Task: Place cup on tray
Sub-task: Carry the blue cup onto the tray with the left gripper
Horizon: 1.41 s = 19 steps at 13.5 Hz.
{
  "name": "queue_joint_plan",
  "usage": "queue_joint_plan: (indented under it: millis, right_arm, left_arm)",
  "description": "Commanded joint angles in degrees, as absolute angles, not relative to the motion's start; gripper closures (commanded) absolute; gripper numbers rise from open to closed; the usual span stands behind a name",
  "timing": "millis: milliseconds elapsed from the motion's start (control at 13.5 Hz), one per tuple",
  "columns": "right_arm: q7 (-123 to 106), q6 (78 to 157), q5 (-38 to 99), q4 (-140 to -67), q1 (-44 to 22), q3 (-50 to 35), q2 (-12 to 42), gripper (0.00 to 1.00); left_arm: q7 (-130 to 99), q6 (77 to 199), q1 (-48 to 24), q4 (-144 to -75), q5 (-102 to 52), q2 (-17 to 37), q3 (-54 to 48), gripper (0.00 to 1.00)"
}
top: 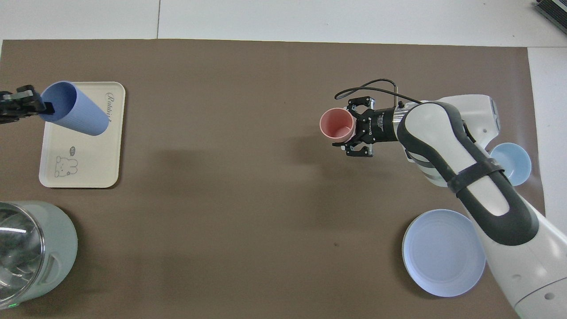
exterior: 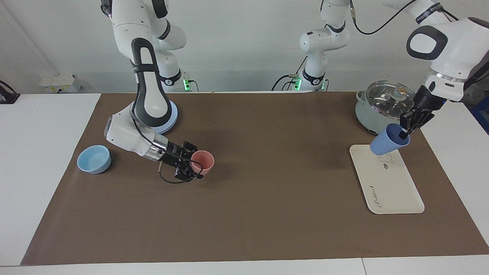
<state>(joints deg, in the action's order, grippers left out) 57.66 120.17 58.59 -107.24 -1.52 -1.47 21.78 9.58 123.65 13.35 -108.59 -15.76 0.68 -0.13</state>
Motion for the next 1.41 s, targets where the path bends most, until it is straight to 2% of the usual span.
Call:
queue_joint_plan:
  millis: [0,149,371,594,669,743,891,1040,1114,1189,1337]
  right_arm:
    - [47.2,113.6,60.4,-109.7,6.6,-2.1,21.4,1.0]
    - [44.4,110.2,59.6,-109.7,11.1,-2.1,21.9,1.0]
    - [40.4,105.8,57.8,-109.2,17.6,-2.0,23.1,1.0]
    - [36.0,104.4,57.7,-108.7,20.2,-2.0,25.1,1.0]
    - [35.5,104.3,57.5,-108.5,20.3,-2.0,25.1,1.0]
    - [35.2,104.7,57.5,-108.5,20.4,-1.9,25.1,1.0]
    - [34.5,105.6,57.5,-109.0,20.7,-1.8,25.1,1.0]
    - [34.5,106.1,57.5,-109.5,20.7,-1.8,25.0,1.0]
    - [34.8,106.7,57.6,-110.6,20.7,-1.8,24.6,0.82]
    - [34.8,107.0,57.6,-110.9,20.7,-1.8,24.5,0.52]
    - [34.5,107.0,57.6,-110.8,20.7,-1.7,24.5,0.23]
  left_arm:
    - [20.4,132.7,16.9,-114.3,-17.8,2.7,-1.1,1.0]
    - [20.7,141.3,15.7,-118.3,-19.2,4.3,-1.1,1.0]
    - [21.1,144.9,14.4,-119.3,-21.2,6.9,-1.2,1.0]
    - [23.4,148.6,13.6,-120.7,-23.8,8.9,-1.2,1.0]
    - [23.5,148.5,13.6,-120.7,-23.8,8.9,-1.2,0.59]
    - [23.5,148.7,13.4,-120.6,-23.8,8.9,-1.2,0.01]
    - [23.5,146.8,13.2,-119.7,-23.8,8.4,-1.2,0.0]
    - [23.2,139.4,13.3,-115.9,-23.6,5.6,-1.1,0.0]
    - [22.9,133.5,13.4,-113.2,-22.5,4.5,-1.1,0.0]
    - [22.9,128.1,13.6,-110.5,-19.5,2.7,-1.1,0.0]
    - [22.7,118.6,13.2,-105.7,-8.9,0.4,-1.2,0.0]
